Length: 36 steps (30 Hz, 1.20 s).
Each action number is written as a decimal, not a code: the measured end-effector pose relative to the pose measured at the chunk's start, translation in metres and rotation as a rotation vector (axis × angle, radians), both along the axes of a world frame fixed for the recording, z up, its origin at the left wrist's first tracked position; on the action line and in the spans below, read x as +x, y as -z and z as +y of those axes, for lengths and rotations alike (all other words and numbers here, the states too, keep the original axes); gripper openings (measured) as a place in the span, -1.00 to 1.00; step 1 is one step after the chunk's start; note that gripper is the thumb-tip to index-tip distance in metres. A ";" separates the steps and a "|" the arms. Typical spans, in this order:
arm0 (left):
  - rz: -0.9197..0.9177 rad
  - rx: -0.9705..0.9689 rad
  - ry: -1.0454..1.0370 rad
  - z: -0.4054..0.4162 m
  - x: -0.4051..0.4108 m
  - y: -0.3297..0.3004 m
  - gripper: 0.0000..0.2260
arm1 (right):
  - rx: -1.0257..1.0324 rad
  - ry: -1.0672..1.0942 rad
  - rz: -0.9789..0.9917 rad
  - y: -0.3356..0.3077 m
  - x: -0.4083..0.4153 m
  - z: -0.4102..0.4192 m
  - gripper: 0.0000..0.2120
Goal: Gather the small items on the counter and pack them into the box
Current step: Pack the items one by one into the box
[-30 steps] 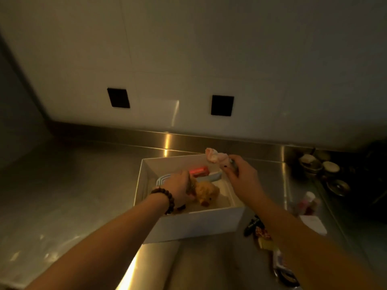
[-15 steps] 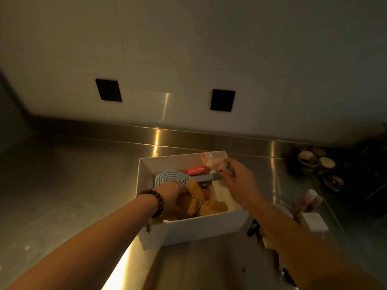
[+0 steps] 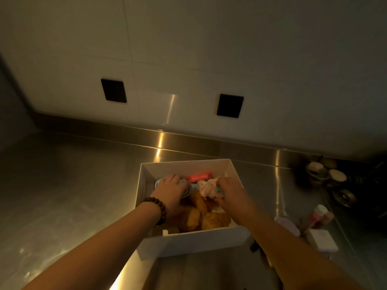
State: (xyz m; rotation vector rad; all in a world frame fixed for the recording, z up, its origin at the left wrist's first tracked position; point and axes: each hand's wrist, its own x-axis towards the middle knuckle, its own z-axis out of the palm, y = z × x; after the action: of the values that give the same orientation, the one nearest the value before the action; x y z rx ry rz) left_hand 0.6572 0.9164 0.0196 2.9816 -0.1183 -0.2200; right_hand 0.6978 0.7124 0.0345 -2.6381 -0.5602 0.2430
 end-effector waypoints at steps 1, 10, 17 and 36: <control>0.034 0.029 -0.018 0.002 0.001 0.000 -0.26 | -0.031 -0.017 0.016 0.003 0.002 0.003 -0.47; 0.350 0.062 -0.030 -0.004 0.003 0.034 -0.29 | -0.458 -0.256 0.140 0.033 0.012 0.010 -0.46; 0.278 -0.047 -0.049 -0.004 0.003 0.028 -0.34 | -0.419 -0.217 0.133 0.027 0.007 0.013 -0.45; -0.051 -0.442 0.220 -0.212 0.009 -0.055 -0.46 | 0.037 0.370 -0.189 -0.035 -0.048 -0.183 -0.50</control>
State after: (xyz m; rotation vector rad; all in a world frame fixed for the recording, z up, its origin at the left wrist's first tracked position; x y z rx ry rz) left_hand 0.6661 0.7043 0.0749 2.5310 -0.4409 -0.1216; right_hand 0.6496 0.5293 0.0698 -2.6815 -0.1233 -0.1283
